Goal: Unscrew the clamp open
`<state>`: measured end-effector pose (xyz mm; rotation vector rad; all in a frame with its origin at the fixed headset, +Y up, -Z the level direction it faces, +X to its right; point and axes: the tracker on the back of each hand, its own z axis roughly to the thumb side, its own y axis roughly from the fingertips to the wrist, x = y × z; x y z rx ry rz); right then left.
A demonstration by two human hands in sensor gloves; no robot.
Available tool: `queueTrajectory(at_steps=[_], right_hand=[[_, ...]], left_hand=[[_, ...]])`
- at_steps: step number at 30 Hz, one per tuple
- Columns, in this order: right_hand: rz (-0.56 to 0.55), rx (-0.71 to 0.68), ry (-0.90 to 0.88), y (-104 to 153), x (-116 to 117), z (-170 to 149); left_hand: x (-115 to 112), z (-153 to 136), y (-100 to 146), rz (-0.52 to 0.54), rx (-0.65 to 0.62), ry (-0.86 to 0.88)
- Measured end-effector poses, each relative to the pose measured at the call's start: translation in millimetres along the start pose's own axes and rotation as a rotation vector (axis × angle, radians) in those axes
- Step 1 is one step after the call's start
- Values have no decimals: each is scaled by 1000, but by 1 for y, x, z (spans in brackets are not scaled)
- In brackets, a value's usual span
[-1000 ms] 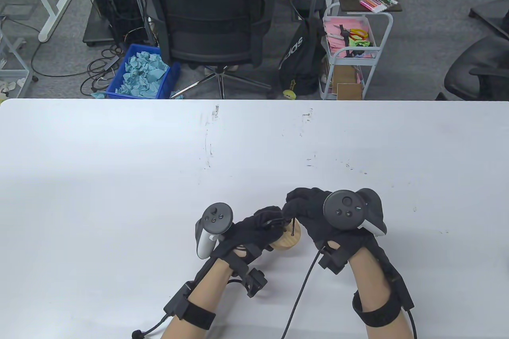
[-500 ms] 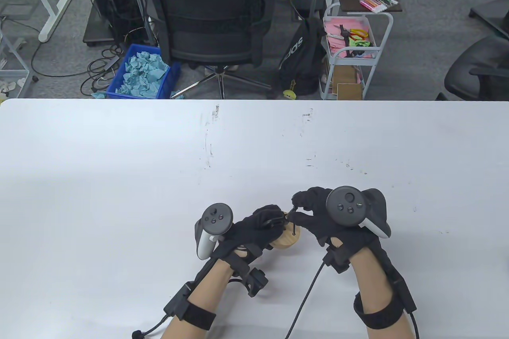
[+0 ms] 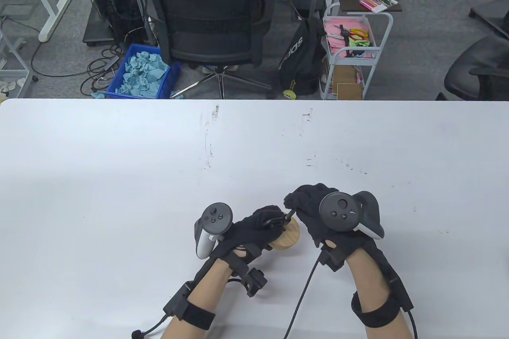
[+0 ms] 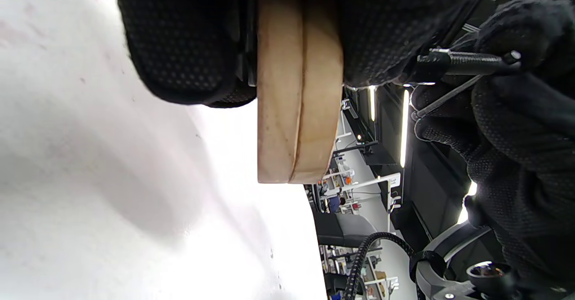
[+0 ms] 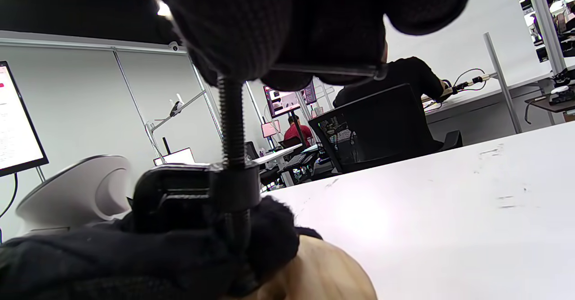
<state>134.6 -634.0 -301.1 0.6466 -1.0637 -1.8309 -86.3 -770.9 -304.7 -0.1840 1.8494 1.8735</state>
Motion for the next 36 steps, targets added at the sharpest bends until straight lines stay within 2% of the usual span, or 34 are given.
queueTrajectory(at_steps=[7,13,18,24,36], right_hand=[[-126,105,128,8,-18,-2],[-9,173,103,5,-14,-15],[18,113,-8,2,-7,-12],[20,4,-58,1,-4,-2],[12,-34,-86,1,-5,-1]], left_hand=[[9,0,3,55,16,-17],[10,0,3,60,9,-10],[4,2,1,28,0,-31],[1,2,0,15,-2,-28],[2,1,1,-3,0,14]])
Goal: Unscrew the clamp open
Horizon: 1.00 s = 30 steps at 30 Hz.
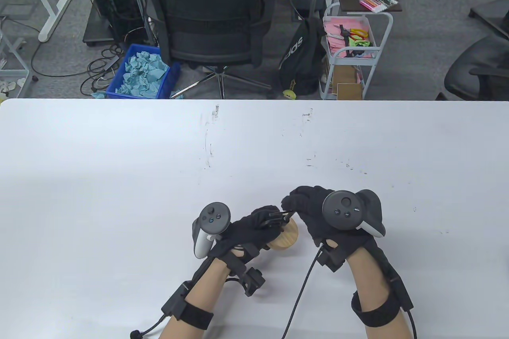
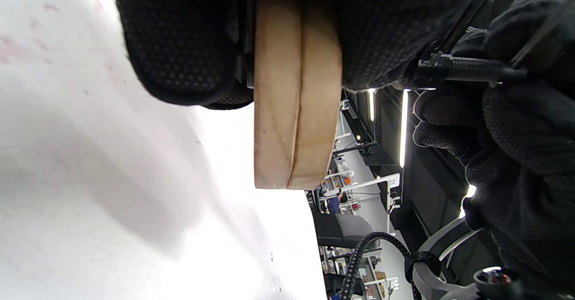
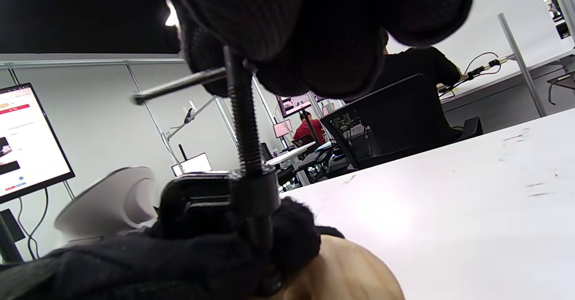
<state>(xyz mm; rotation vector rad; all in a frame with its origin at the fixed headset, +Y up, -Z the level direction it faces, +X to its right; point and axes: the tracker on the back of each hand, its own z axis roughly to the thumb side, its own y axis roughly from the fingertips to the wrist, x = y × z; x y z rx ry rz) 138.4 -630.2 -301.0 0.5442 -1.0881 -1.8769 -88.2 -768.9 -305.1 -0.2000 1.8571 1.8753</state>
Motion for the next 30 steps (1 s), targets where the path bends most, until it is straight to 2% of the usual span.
queueTrajectory(at_steps=[6,9,15,18,25,30], right_hand=[[-81,58,-41,6,-15,-7],[-30,84,-51,7,-16,-13],[44,-2,-14,0,-1,-1],[19,-35,-13,-1,2,3],[34,-41,-12,-2,5,4],[-10,5,-62,3,-6,-4]], left_hand=[[4,-1,1,22,0,31],[4,-1,1,24,-1,18],[-2,-1,-1,-12,0,14],[-4,-1,-1,-25,0,23],[-2,-2,-1,-24,4,25],[1,-1,0,-5,3,19]])
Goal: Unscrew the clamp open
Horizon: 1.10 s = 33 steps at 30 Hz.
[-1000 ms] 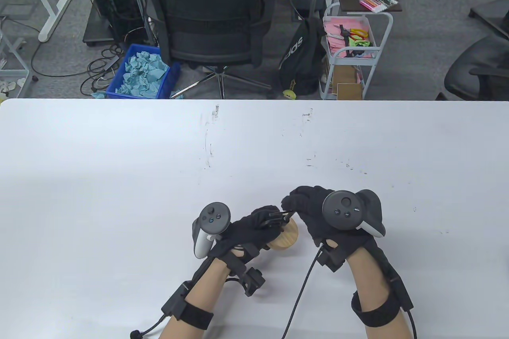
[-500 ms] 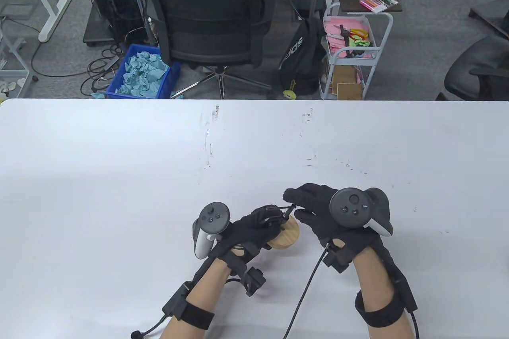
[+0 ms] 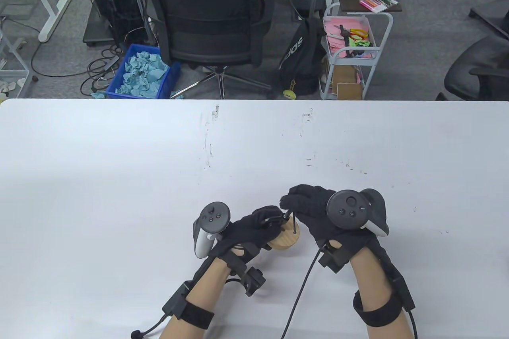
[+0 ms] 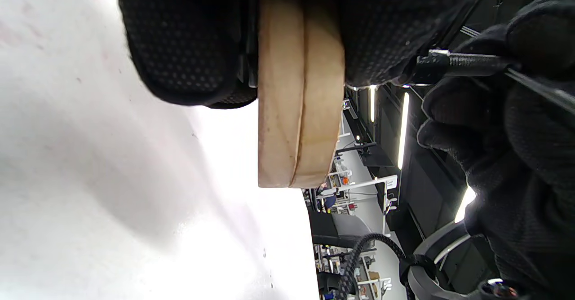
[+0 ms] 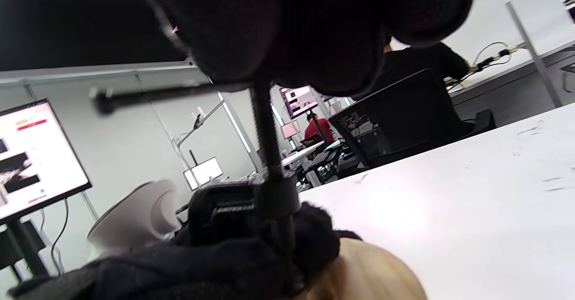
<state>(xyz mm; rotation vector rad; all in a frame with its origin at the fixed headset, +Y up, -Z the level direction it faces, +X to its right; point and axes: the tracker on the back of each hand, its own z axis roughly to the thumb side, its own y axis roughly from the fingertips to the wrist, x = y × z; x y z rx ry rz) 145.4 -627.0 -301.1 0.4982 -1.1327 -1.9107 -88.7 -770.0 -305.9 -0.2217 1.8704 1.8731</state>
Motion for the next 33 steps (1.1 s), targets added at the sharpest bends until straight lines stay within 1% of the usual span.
queueTrajectory(at_steps=[3,7,17,21,25,28,31,33], right_hand=[[-38,34,7,3,-6,-4],[3,68,52,2,-3,-5],[43,44,102,-2,4,1],[28,16,124,-3,10,3],[21,17,134,-3,10,4],[-20,35,113,-1,5,1],[-100,64,112,3,-4,-1],[-119,71,93,5,-10,-3]], left_hand=[[1,1,0,9,0,-30],[-1,1,0,9,-1,-45],[-5,1,0,-6,1,-37],[-5,1,-1,-11,-1,-42],[-5,1,0,-10,1,-39],[-3,2,0,-4,-2,-27],[0,3,2,20,-3,-39],[2,2,2,35,0,-44]])
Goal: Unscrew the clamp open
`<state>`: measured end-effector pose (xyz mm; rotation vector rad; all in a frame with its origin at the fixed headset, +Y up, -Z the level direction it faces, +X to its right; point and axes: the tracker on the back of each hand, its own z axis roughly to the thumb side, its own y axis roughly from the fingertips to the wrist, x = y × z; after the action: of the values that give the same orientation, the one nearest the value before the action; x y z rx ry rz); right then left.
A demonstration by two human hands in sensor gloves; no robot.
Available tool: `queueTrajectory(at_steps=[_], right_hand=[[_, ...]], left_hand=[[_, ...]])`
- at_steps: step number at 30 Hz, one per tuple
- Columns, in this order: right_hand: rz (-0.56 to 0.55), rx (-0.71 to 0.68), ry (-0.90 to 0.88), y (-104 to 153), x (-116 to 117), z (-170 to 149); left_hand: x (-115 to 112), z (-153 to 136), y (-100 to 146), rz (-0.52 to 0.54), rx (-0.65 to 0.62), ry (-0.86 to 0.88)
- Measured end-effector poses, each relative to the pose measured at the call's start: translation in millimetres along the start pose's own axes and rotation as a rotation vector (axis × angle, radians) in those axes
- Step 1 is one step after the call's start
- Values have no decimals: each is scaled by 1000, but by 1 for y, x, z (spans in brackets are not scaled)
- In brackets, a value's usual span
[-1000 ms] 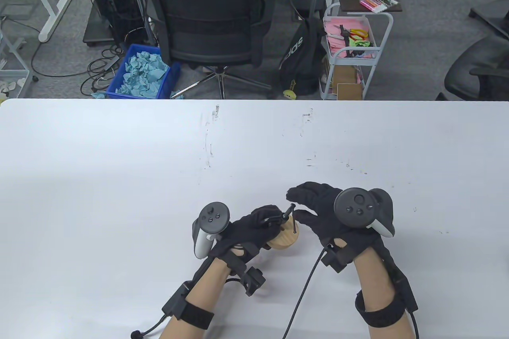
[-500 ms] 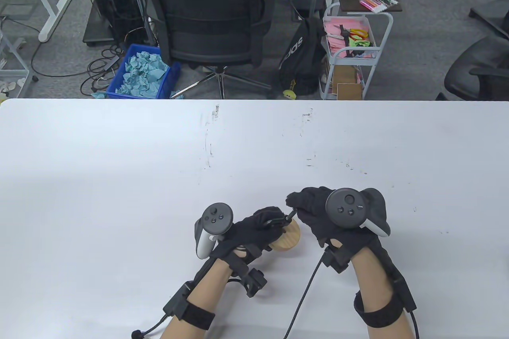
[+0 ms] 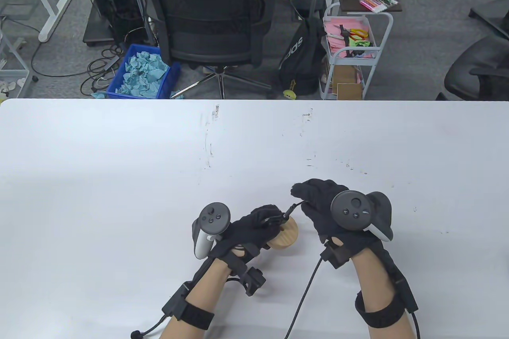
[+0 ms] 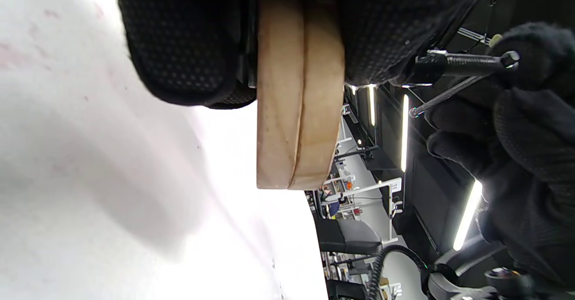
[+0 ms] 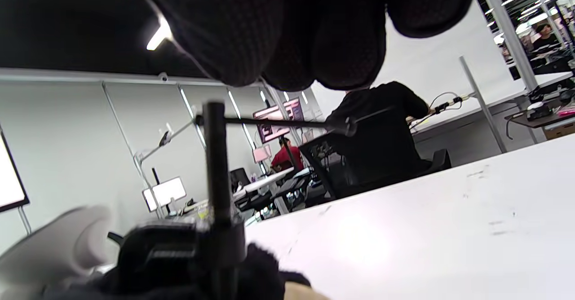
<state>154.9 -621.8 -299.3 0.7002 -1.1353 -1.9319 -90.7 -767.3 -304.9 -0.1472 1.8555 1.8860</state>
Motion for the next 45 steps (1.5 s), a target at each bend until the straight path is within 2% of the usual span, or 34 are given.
queueTrajectory(at_steps=[4,11,20,26,41,45], right_hand=[[40,40,-8,1,-5,-8],[94,95,3,-2,6,-11],[75,-53,24,-4,18,7],[49,-142,5,-3,22,16],[79,-158,-11,-4,28,17],[71,-135,-34,-4,23,14]], left_hand=[[2,-1,1,33,-6,15],[-3,2,1,13,-26,13],[-8,2,-1,-11,-26,-36],[-8,-1,-1,-21,-11,8],[-7,-3,-1,-25,1,12],[-3,-3,-1,-11,3,15]])
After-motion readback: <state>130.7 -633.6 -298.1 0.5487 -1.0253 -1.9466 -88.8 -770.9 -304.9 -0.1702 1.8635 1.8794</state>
